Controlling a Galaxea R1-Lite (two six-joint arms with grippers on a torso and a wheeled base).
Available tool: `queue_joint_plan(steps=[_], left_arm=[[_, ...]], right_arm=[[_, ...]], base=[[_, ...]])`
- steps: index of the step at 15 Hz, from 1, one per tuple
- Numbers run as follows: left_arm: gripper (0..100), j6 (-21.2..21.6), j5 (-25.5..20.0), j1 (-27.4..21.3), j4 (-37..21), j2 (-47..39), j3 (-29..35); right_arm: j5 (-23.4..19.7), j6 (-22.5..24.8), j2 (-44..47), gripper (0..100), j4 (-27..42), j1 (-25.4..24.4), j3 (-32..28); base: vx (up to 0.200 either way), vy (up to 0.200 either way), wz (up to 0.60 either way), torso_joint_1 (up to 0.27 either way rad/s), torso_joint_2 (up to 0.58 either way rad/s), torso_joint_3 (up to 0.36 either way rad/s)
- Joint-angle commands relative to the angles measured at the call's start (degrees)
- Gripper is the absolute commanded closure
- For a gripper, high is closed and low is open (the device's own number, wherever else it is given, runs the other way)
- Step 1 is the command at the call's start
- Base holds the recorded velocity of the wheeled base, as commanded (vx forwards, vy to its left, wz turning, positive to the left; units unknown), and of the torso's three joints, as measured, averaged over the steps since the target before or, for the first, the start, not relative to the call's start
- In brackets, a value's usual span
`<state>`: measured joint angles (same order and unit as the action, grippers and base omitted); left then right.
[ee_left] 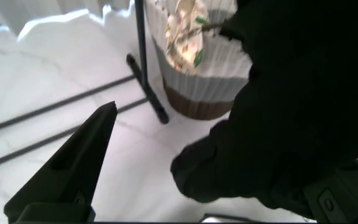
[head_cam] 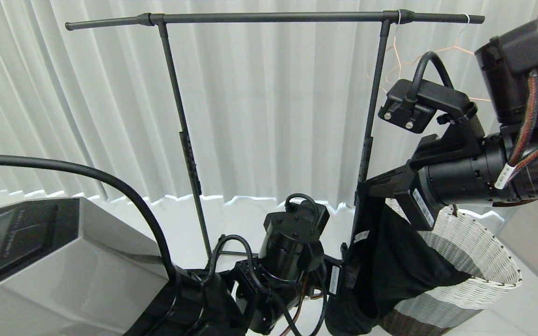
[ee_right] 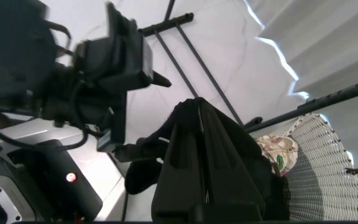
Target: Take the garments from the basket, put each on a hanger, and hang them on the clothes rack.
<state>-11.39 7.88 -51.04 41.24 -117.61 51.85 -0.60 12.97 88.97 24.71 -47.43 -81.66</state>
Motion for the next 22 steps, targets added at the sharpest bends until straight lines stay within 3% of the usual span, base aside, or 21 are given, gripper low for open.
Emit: queue_joint_plan(steps=[1, 3, 4, 9, 13, 16, 19, 21, 22], left_arm=[[0, 0.14, 0.04, -0.02, -0.02, -0.86, -1.66], [0, 0.14, 0.04, -0.11, -0.02, -0.77, -2.36], [100, 0.05, 0.04, -0.11, -0.02, -0.60, -2.36], [100, 0.14, 3.81, -1.08, 0.07, 2.30, -5.53], [100, 0.22, 3.81, -0.20, -1.25, 15.31, -6.14], [100, 0.22, 3.73, 1.47, -20.67, 30.78, -4.39], [100, 0.22, 3.64, 2.61, -39.04, 41.06, 3.09], [100, 1.01, 3.73, 2.53, -46.16, 40.71, 10.38], [100, 3.74, 3.81, 2.26, -47.74, 39.13, 13.46]], right_arm=[[-0.02, -0.05, -0.64, 100, 0.07, -0.20, 0.10], [-0.02, -0.05, -0.90, 100, 0.16, -0.20, 0.19], [-0.02, 0.04, -0.90, 100, 0.16, -0.20, 0.28], [-0.02, -0.58, -0.90, 100, 0.16, -0.12, 0.81], [0.16, -3.39, -0.55, 100, -0.80, -0.29, 1.60], [0.25, -3.65, 0.68, 100, -6.52, -2.58, 1.33], [0.42, -3.74, 0.42, 100, -8.36, -3.89, 1.33], [1.74, -3.65, -1.87, 100, -8.19, -3.89, 2.30], [4.11, -3.74, -3.80, 100, -8.19, -3.89, 3.71]], base=[[0.000, 0.000, 0.00, 0.000, 0.00, 0.000], [0.000, 0.000, 0.00, 0.000, 0.00, 0.000], [0.000, 0.000, 0.00, 0.000, 0.00, 0.000], [0.000, 0.000, 0.00, 0.000, 0.00, 0.000], [0.000, 0.000, 0.00, 0.000, 0.00, 0.000], [0.000, 0.000, 0.00, 0.000, 0.00, 0.000], [0.000, 0.000, 0.00, 0.000, 0.00, 0.000], [0.000, 0.000, 0.00, 0.000, 0.00, 0.000], [0.000, 0.000, 0.00, 0.000, 0.00, 0.000]])
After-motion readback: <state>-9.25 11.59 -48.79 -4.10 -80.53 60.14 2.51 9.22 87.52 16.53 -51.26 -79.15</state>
